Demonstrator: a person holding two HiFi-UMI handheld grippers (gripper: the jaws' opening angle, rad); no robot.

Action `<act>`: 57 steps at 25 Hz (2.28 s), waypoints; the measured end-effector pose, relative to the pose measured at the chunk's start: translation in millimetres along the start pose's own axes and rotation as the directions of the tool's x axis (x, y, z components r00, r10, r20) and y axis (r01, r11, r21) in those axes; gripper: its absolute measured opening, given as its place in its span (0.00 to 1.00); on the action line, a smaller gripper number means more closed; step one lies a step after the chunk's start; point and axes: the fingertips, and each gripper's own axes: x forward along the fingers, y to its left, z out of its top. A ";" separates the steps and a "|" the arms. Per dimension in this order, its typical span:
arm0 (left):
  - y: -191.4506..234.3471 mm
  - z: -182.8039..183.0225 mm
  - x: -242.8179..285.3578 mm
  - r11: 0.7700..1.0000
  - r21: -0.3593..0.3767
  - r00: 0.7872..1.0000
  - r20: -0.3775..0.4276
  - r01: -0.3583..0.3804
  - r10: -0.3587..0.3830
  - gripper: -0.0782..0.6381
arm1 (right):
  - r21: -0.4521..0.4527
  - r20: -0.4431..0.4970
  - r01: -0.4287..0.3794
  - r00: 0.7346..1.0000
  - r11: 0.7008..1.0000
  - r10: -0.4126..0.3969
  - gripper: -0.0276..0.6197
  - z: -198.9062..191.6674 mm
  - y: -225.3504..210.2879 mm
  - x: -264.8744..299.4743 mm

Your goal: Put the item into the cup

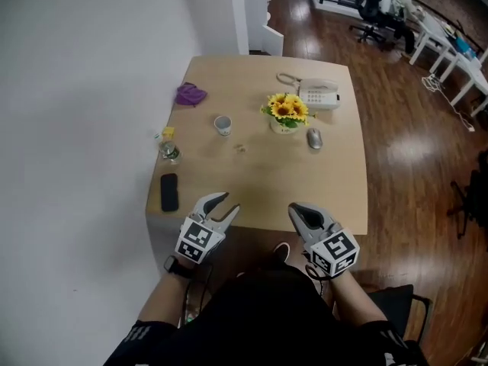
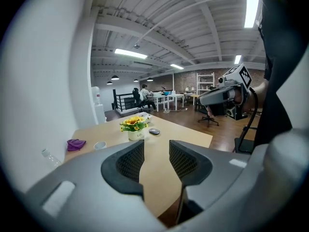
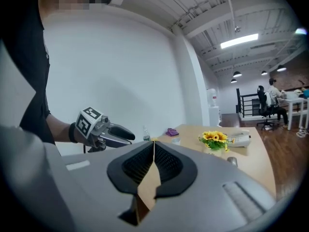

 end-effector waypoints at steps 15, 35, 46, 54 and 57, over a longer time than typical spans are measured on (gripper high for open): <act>103.7 -62.2 159.6 0.992 -0.057 0.963 -0.251 -0.112 0.094 0.33 | 0.001 -0.098 -0.131 0.987 0.991 0.130 0.12 -1.3 -65.0 69.7; 180.7 -145.8 290.6 0.997 0.066 0.841 -0.536 -0.039 0.069 0.16 | 0.203 -0.136 0.014 0.991 0.979 0.014 0.12 -1.7 -128.7 108.1; 222.8 -56.4 246.4 0.984 0.092 0.943 -0.284 -0.152 0.172 0.10 | 0.203 -0.113 -0.007 0.993 0.979 0.031 0.12 11.3 -130.9 127.2; 302.7 -37.3 231.9 0.954 0.165 0.927 -0.244 -0.250 0.285 0.10 | 0.191 -0.105 -0.026 0.993 0.981 0.046 0.12 17.4 -127.3 142.2; 312.6 -48.4 239.8 0.957 0.167 0.923 -0.270 -0.236 0.275 0.10 | 0.194 -0.113 -0.018 0.993 0.981 0.040 0.12 12.9 -128.6 141.0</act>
